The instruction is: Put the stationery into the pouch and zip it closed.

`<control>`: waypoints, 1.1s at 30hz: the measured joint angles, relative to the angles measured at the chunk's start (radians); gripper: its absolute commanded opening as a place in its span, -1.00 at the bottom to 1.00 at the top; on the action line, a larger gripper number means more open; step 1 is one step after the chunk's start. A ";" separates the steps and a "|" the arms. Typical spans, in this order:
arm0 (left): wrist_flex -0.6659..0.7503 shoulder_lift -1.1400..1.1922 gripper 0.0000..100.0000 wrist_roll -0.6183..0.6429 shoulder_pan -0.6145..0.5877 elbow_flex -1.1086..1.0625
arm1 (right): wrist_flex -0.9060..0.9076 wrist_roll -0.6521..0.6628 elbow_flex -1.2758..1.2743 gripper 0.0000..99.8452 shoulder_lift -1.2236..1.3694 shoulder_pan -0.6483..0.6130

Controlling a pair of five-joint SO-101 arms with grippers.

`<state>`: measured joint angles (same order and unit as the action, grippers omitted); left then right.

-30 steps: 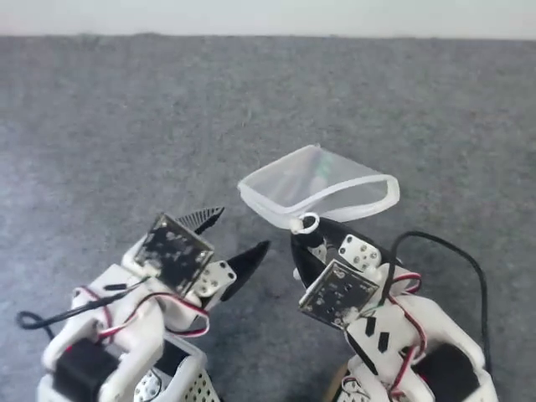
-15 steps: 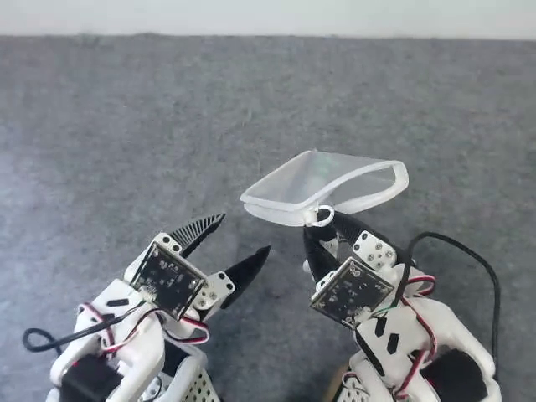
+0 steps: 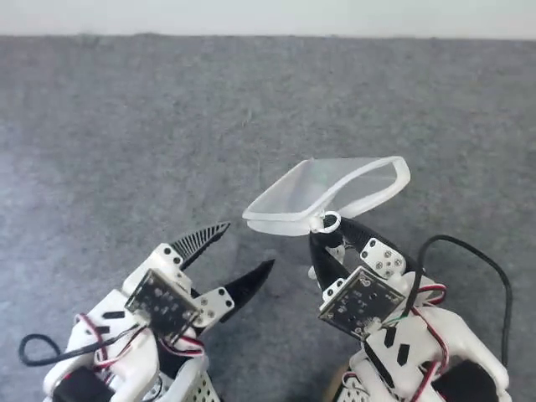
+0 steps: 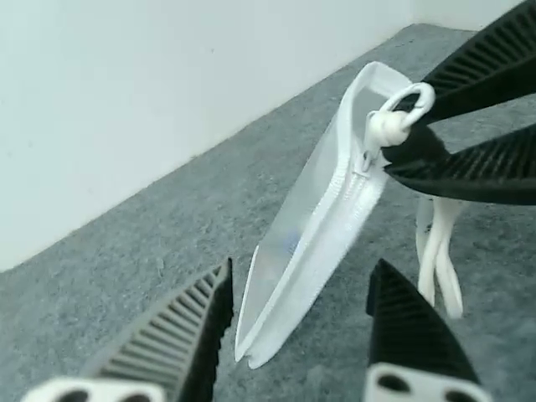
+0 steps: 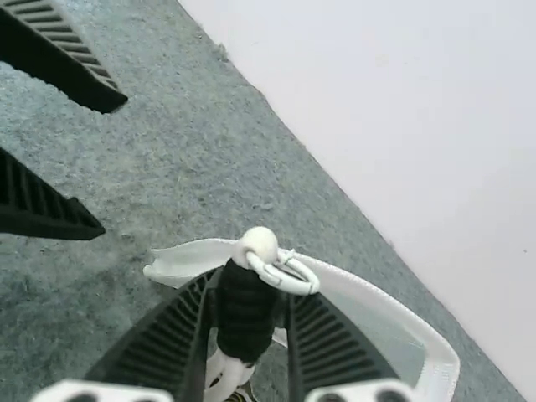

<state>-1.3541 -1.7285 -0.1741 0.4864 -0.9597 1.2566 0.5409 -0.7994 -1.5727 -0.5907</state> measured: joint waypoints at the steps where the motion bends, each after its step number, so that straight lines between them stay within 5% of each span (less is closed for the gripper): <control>1: 0.000 0.000 -0.51 -0.011 0.012 -0.009 | 0.011 0.000 0.011 -0.99 0.000 0.000; 33: 0.235 0.000 -0.60 0.051 0.203 -0.239 | 0.161 -0.018 0.152 -0.99 -0.017 -0.155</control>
<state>-1.1193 -1.7285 -0.1235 0.6889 -1.1991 1.4177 0.5224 -0.6475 -1.5896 -0.7457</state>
